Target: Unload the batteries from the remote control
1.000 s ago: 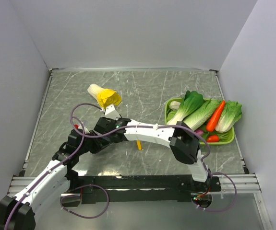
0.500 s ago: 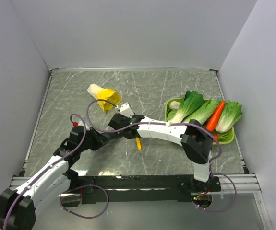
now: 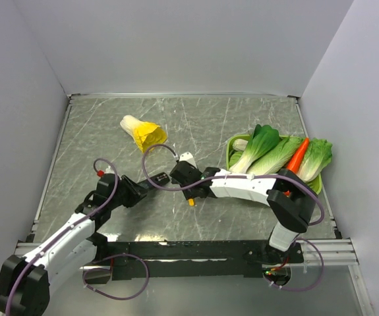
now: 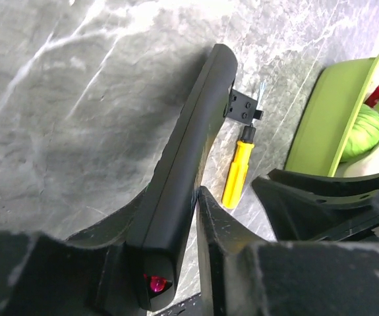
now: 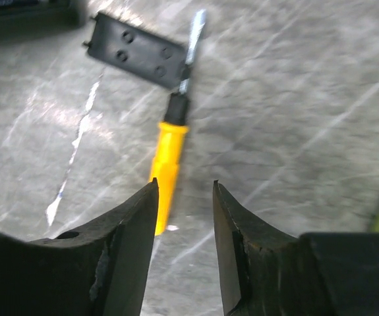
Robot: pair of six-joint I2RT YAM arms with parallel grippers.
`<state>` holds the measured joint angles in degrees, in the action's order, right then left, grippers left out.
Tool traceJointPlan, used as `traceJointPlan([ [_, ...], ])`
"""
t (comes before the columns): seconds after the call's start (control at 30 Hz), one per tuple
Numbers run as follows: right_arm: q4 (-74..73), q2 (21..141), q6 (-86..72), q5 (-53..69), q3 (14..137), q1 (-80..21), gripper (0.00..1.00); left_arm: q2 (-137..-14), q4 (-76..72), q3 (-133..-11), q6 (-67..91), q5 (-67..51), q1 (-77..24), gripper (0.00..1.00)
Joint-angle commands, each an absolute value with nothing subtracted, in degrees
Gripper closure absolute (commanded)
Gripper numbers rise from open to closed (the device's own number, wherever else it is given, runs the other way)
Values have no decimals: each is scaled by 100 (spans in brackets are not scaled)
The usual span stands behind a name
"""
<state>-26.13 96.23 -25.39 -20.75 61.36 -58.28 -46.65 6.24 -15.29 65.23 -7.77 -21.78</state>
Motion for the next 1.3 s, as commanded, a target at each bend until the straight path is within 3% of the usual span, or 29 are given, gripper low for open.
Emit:
traceJointPlan([
  [0.0,-1969,9422,-2768,-1574,5942,-5818,53,-4597,1108,-1125,6670,-729,-2171,66],
  [0.33,-1934,9598,-3014,-1670,5625,-5827,56,-4193,1388,-949,6811,-756,-2180,51],
  [0.57,-2082,9791,-3041,-1845,5616,-5845,60,-3876,1827,-1037,6908,-668,-2171,27],
  [0.7,-2276,9651,-3041,-2048,5581,-5845,80,-3517,2311,-1309,6978,-484,-2171,21],
  [0.87,-2495,9133,-3023,-2127,5520,-5827,96,-3094,2645,-1537,7101,-449,-2180,10],
  [0.9,-2557,9071,-3023,-2170,5511,-5836,100,-3007,2837,-1695,7093,-396,-2171,10],
  [1.27,-2909,7998,-2620,-2286,5484,-5845,100,-3277,3233,-2399,6917,200,-2180,11],
])
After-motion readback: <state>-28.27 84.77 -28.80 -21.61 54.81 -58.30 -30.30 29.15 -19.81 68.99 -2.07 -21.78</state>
